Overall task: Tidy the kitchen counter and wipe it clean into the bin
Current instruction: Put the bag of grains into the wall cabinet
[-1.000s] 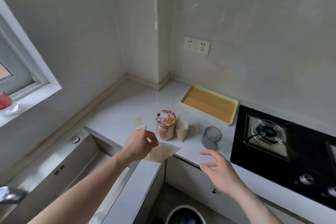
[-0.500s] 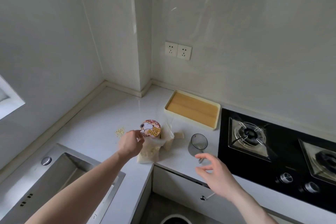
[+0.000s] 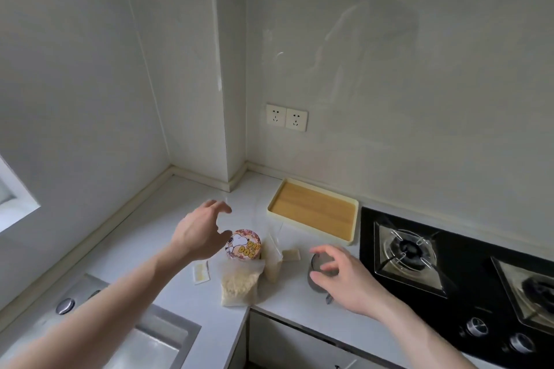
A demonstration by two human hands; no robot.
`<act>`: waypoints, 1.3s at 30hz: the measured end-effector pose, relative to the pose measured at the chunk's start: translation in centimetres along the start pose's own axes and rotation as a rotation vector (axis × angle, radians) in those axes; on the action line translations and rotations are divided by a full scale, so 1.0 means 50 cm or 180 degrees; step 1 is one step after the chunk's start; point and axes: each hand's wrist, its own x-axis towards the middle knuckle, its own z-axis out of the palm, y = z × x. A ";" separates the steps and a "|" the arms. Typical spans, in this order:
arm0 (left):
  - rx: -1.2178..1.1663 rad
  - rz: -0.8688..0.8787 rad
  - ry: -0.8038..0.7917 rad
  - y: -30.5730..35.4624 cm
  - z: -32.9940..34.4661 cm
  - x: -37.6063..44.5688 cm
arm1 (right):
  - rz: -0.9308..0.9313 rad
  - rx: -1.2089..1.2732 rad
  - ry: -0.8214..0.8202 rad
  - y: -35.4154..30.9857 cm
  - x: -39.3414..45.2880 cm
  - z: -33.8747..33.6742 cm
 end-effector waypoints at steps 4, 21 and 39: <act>-0.0104 0.0597 0.0586 0.087 -0.215 0.035 | -0.0598 -0.0168 0.0419 -0.103 0.040 -0.110; 0.0621 0.1299 0.2482 0.347 -0.844 0.223 | -0.2492 -0.1437 0.2687 -0.596 0.030 -0.572; 0.0881 0.0488 0.2881 0.403 -1.015 0.328 | -0.1175 -0.3092 0.3291 -0.591 0.118 -0.679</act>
